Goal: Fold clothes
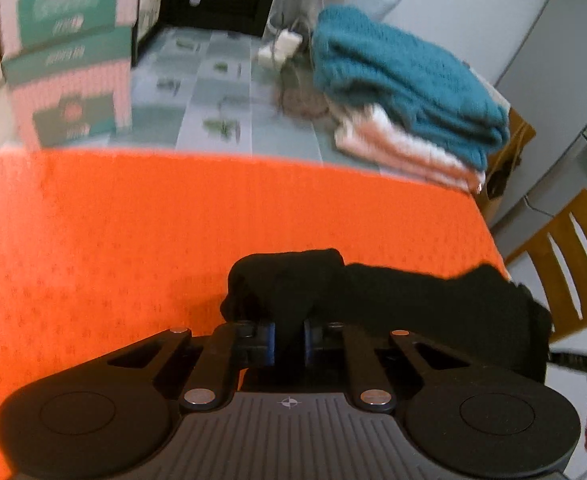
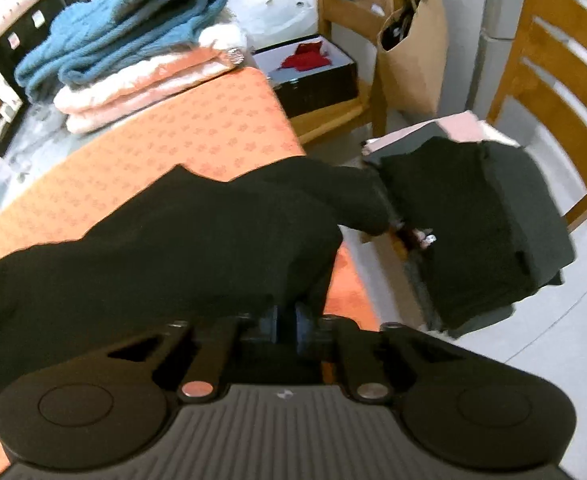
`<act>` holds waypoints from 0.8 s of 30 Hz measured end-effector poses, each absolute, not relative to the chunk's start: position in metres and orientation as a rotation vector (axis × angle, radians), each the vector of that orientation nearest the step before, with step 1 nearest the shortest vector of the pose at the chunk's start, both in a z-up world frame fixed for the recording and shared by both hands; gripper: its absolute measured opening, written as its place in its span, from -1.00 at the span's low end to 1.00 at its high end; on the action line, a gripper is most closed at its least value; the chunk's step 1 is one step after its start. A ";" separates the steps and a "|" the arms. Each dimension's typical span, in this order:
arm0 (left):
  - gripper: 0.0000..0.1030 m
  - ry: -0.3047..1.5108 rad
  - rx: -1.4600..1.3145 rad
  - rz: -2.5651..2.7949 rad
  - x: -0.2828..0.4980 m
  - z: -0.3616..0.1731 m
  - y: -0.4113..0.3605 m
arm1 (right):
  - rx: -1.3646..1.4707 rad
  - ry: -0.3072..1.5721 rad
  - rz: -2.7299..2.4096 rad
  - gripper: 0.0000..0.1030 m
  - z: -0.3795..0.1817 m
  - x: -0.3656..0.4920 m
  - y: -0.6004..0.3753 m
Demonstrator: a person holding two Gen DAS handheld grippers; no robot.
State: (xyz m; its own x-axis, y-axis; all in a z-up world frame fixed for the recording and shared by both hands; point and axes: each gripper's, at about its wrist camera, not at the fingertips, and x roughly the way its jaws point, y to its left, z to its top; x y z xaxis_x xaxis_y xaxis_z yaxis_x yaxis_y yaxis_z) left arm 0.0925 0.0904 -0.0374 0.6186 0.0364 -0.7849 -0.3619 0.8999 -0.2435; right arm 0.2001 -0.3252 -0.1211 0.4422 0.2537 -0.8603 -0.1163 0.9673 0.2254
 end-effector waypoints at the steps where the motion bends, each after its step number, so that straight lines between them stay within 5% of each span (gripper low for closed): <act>1: -0.72 0.866 -0.384 0.237 0.101 -0.033 0.093 | 0.138 1.078 0.239 -0.84 -0.118 0.198 -0.322; 7: -0.55 0.925 -0.393 0.219 0.148 -0.029 0.117 | 0.168 0.995 0.313 -0.85 -0.084 0.164 -0.306; 12: 0.58 0.892 -0.456 0.228 0.129 -0.020 0.118 | 0.116 0.889 0.440 -0.85 -0.041 0.128 -0.271; 24: 0.89 0.912 -0.720 -0.060 0.052 -0.006 0.095 | -0.221 0.804 0.886 -0.86 0.000 0.054 -0.140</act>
